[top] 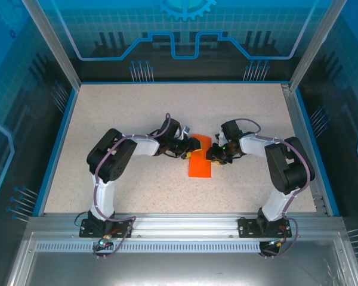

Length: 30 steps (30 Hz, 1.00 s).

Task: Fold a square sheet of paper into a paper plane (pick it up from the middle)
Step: Fold the triangle a second time at the center of the table.

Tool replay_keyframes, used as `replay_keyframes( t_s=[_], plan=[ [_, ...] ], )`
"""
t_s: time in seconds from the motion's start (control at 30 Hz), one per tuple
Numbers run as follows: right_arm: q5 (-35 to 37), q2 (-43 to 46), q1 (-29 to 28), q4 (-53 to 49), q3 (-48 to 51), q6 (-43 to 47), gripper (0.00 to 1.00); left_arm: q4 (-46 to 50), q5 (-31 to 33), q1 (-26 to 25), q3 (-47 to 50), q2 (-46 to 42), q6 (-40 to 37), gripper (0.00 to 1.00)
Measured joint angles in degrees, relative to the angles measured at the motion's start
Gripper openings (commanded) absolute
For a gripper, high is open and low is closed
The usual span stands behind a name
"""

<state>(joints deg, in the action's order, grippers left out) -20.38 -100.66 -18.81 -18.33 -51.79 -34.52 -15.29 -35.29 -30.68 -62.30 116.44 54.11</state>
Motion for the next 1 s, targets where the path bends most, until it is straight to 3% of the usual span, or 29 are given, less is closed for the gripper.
replay_keyframes(
  t_s=[0.43,0.67,1.0],
  plan=[
    [-2.25,2.05,-0.02,3.98,2.38,-1.01,0.34,3.37,-1.22,0.20,-0.31,0.00,-1.53,0.07],
    [-1.46,8.52,-0.02,3.34,4.44,-1.46,0.37,13.46,-1.20,0.52,-5.01,-0.02,-9.62,0.05],
    [-0.83,16.98,-0.35,4.37,8.35,-1.20,0.50,29.05,-2.36,3.80,-8.26,-1.49,-24.02,0.07]
  ],
)
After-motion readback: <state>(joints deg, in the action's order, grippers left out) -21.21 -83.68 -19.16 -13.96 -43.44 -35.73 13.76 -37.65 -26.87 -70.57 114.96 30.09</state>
